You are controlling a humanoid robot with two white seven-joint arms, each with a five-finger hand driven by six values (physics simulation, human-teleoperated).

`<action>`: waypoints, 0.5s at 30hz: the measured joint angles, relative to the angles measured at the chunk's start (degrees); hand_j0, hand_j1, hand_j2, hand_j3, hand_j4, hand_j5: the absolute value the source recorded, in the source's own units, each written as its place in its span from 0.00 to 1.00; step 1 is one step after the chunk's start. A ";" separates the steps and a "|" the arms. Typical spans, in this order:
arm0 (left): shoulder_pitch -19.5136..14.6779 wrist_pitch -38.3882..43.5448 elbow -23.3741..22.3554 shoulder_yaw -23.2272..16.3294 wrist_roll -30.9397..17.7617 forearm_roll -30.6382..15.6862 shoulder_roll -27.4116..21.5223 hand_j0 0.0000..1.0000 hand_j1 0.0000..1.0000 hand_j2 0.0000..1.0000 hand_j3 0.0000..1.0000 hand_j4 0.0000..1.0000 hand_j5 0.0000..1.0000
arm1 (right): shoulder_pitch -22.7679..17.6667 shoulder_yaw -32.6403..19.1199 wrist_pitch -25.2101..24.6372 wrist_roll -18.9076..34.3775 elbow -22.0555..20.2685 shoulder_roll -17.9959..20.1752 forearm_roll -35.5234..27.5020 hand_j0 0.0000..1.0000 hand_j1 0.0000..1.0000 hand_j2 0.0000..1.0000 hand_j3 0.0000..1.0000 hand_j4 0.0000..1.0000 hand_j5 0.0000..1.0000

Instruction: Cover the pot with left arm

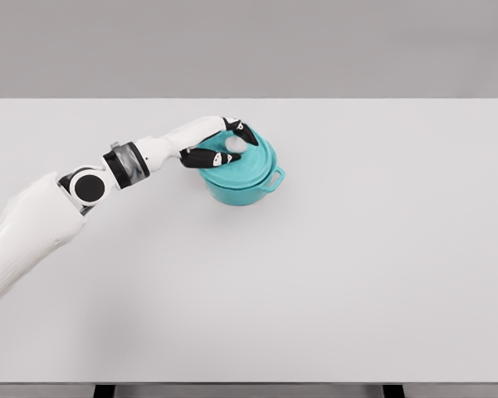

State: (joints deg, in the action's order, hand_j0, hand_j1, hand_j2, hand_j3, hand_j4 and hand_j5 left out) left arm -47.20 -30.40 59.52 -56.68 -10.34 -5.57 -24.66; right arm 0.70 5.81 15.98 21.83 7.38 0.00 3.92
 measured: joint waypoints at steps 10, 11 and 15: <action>0.00 -0.56 -1.02 0.07 0.21 1.50 0.54 0.72 0.72 0.72 0.72 0.72 0.72 | 0.00 0.00 0.01 0.00 0.00 0.00 0.00 1.00 1.00 1.00 1.00 1.00 1.00; 0.09 -0.70 -1.04 0.08 0.24 1.59 0.55 0.74 0.74 0.74 0.74 0.74 0.74 | 0.00 0.00 0.01 0.00 0.00 0.00 0.00 1.00 1.00 1.00 1.00 1.00 1.00; 0.09 -1.10 -1.14 0.09 0.41 1.95 0.58 0.80 0.80 0.80 0.80 0.80 0.80 | 0.00 0.00 0.01 0.00 0.00 0.00 0.00 1.00 1.00 1.00 1.00 1.00 1.00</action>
State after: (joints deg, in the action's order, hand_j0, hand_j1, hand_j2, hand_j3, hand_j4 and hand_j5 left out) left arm -47.11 -31.50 58.38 -56.60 -9.93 -3.62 -24.09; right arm 0.70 5.81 15.99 21.84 7.38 0.00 3.92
